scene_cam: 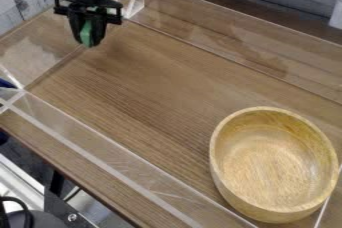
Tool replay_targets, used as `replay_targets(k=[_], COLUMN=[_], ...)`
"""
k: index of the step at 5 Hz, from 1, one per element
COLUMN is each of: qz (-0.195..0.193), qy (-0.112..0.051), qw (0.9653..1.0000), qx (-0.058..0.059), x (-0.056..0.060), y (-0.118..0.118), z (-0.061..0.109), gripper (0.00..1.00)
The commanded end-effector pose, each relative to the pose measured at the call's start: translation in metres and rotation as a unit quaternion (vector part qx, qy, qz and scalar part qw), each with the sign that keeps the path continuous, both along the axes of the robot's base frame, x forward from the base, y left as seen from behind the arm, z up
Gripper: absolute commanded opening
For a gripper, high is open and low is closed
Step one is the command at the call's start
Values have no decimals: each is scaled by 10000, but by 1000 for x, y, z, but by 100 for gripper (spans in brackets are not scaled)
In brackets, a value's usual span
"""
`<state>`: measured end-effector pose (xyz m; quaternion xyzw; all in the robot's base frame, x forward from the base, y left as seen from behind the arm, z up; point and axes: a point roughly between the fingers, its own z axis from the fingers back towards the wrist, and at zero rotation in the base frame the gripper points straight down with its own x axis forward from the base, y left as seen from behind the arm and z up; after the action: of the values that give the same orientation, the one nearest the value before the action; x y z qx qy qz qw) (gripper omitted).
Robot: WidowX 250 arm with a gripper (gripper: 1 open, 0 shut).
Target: Put the green block in the brown bowl
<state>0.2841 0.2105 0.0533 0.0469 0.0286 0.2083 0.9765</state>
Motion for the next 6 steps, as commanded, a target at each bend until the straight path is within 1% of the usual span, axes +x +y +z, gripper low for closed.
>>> replay_targets(k=[1,2,3,4,5,6], qz=[-80,-70,-240,-409,-593,-837], qy=[-186,-153,-362,-514,-777,-874], qw=[9997,9997,9991,9978,9951,9920], qx=[145,155,33,-66,-174,-354], x=[7,9,17,17,20,27], y=[2,2,-11,-27,-49,-78], z=[10,0,25,46,85,112], gripper=[0,0,0,0,0,0])
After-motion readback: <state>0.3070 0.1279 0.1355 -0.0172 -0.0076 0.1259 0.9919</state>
